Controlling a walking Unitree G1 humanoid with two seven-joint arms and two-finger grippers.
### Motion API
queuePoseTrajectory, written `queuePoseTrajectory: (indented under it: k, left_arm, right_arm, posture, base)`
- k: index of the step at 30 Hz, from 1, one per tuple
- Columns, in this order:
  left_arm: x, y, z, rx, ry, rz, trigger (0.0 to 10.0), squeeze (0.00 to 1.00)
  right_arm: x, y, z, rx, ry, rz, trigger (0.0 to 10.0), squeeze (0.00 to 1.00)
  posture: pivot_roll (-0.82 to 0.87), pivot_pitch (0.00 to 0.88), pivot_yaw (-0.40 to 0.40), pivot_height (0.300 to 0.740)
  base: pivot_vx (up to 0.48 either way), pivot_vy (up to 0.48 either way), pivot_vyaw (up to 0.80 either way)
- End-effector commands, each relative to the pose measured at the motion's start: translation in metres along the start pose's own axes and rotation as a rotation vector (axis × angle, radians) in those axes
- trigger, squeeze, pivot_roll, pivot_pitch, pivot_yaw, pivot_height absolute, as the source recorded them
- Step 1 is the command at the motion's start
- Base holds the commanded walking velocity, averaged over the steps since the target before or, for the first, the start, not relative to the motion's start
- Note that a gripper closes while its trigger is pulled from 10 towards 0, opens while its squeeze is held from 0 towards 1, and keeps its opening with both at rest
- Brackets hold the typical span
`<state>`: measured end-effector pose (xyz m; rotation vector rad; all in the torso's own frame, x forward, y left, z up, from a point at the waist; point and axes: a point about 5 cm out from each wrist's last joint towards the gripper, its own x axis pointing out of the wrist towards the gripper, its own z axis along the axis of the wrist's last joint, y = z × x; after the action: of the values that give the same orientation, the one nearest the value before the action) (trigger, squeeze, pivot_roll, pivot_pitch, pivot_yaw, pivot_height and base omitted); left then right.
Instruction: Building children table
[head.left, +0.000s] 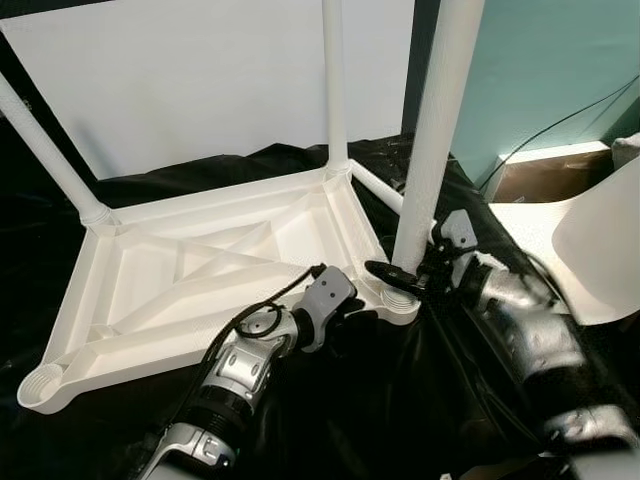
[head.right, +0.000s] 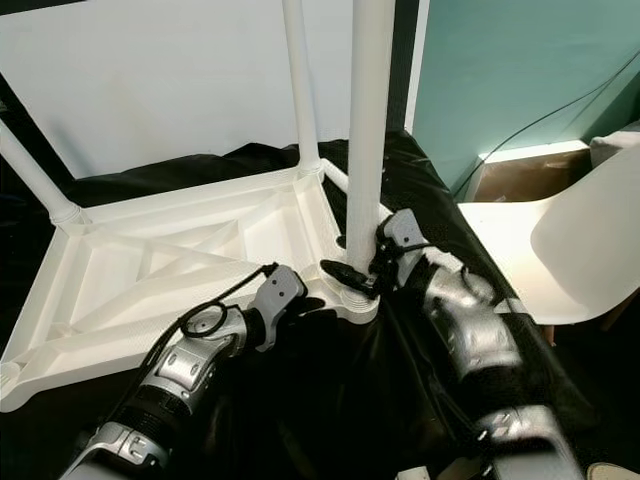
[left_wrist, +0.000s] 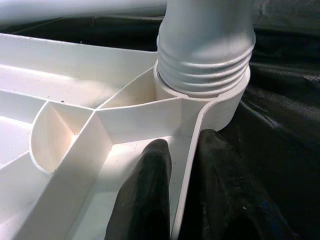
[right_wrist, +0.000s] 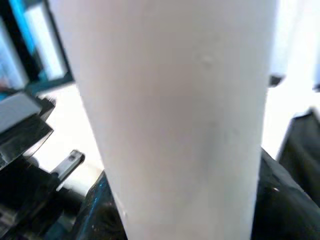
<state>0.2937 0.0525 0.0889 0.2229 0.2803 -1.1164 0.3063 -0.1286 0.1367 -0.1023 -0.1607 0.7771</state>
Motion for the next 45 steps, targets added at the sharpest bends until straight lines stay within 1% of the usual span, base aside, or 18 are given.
queuePoseTrajectory:
  k: [1,8,10,12,13,15,16,17,21,22,28,31,34,35,36,37,42,45]
  left_arm:
    - [0.007,-0.018,-0.031,-0.106,0.112,-0.072,10.0,0.0]
    - [0.007,-0.018,-0.031,-0.104,0.113,-0.073,10.0,0.0]
    - [0.006,-0.017,-0.031,-0.103,0.115,-0.073,10.0,0.0]
    - [0.006,-0.017,-0.031,-0.101,0.114,-0.073,10.0,0.0]
    - [0.006,-0.016,-0.03,-0.1,0.113,-0.072,10.0,0.0]
    - [0.006,-0.016,-0.03,-0.1,0.113,-0.071,10.0,0.0]
    - [0.006,-0.016,-0.03,-0.1,0.112,-0.07,10.0,0.0]
    - [0.006,-0.016,-0.03,-0.1,0.112,-0.07,10.0,0.0]
    - [0.006,-0.016,-0.03,-0.101,0.112,-0.069,10.0,0.0]
    - [0.006,-0.016,-0.03,-0.102,0.112,-0.07,10.0,0.0]
    - [0.006,-0.017,-0.031,-0.104,0.112,-0.07,10.0,0.0]
    - [0.006,-0.018,-0.032,-0.109,0.112,-0.071,10.0,0.0]
    - [0.006,-0.018,-0.032,-0.108,0.115,-0.072,10.0,0.0]
    - [0.006,-0.018,-0.032,-0.107,0.115,-0.072,10.0,0.0]
    - [0.006,-0.018,-0.032,-0.107,0.115,-0.072,10.0,0.0]
    - [0.006,-0.018,-0.032,-0.107,0.116,-0.074,10.0,0.0]
    - [0.006,-0.019,-0.032,-0.108,0.115,-0.075,10.0,0.0]
    - [0.006,-0.019,-0.032,-0.108,0.115,-0.074,10.0,0.0]
  right_arm:
    - [0.003,0.024,-0.019,0.037,0.032,-0.077,0.0,0.0]
    - [0.001,0.029,-0.023,0.051,0.031,-0.135,0.0,0.0]
    - [0.003,0.029,-0.023,0.077,0.019,-0.222,0.0,0.0]
    - [0.005,0.028,-0.024,0.091,0.024,-0.238,0.0,0.0]
    - [0.006,0.029,-0.024,0.091,0.036,-0.213,9.9,0.0]
    - [0.006,0.03,-0.025,0.09,0.043,-0.201,9.9,0.0]
    - [0.007,0.033,-0.024,0.091,0.042,-0.144,10.0,1.0]
    - [0.007,0.033,-0.024,0.091,0.042,-0.144,10.0,1.0]
    - [0.008,0.038,-0.02,0.07,0.036,-0.017,10.0,1.0]
    - [0.009,0.035,-0.015,0.069,0.026,0.039,10.0,0.0]
    - [0.011,0.029,-0.003,0.069,0.009,0.129,10.0,0.0]
    - [0.01,0.02,0.002,0.027,0.037,0.213,10.0,0.0]
    - [0.008,0.014,0.003,0.007,0.053,0.241,10.0,0.0]
    - [0.008,0.013,0.004,0.005,0.056,0.247,2.2,0.0]
    - [0.008,0.013,0.004,0.005,0.056,0.247,2.2,0.0]
    - [0.006,0.012,0.006,-0.006,0.051,0.277,0.0,0.0]
    - [0.003,0.016,0.005,0.012,0.048,0.299,0.0,0.0]
    - [-0.002,0.027,-0.005,0.012,0.07,0.274,0.0,0.0]
  posture:
    - [0.06,0.0,0.049,0.74]
    - [0.06,0.0,0.049,0.74]
    - [0.06,0.0,0.049,0.74]
    - [0.06,0.0,0.049,0.74]
    - [0.06,0.0,0.049,0.74]
    - [0.06,0.0,0.049,0.74]
    - [0.06,0.0,0.047,0.74]
    - [0.06,0.0,0.047,0.74]
    - [0.06,0.0,0.047,0.74]
    - [0.06,0.0,0.047,0.74]
    - [0.06,0.0,0.043,0.74]
    - [0.06,0.0,0.043,0.74]
    - [0.06,0.0,0.049,0.74]
    - [0.06,0.0,0.049,0.74]
    - [0.06,0.0,0.049,0.74]
    - [0.06,0.0,0.049,0.74]
    - [0.06,0.0,0.048,0.74]
    - [0.06,0.0,0.048,0.74]
  base:
    - [0.0,0.0,0.0]
    - [0.0,0.0,0.0]
    - [0.0,0.0,0.0]
    - [0.0,0.0,0.0]
    - [0.0,0.0,0.0]
    - [0.0,0.0,0.0]
    - [0.0,0.0,0.0]
    - [0.0,0.0,0.0]
    - [0.0,0.0,0.0]
    - [0.0,0.0,0.0]
    - [0.0,0.0,0.0]
    - [0.0,0.0,0.0]
    - [0.0,0.0,0.0]
    - [0.0,0.0,0.0]
    - [0.0,0.0,0.0]
    - [0.0,0.0,0.0]
    - [0.0,0.0,0.0]
    - [0.0,0.0,0.0]
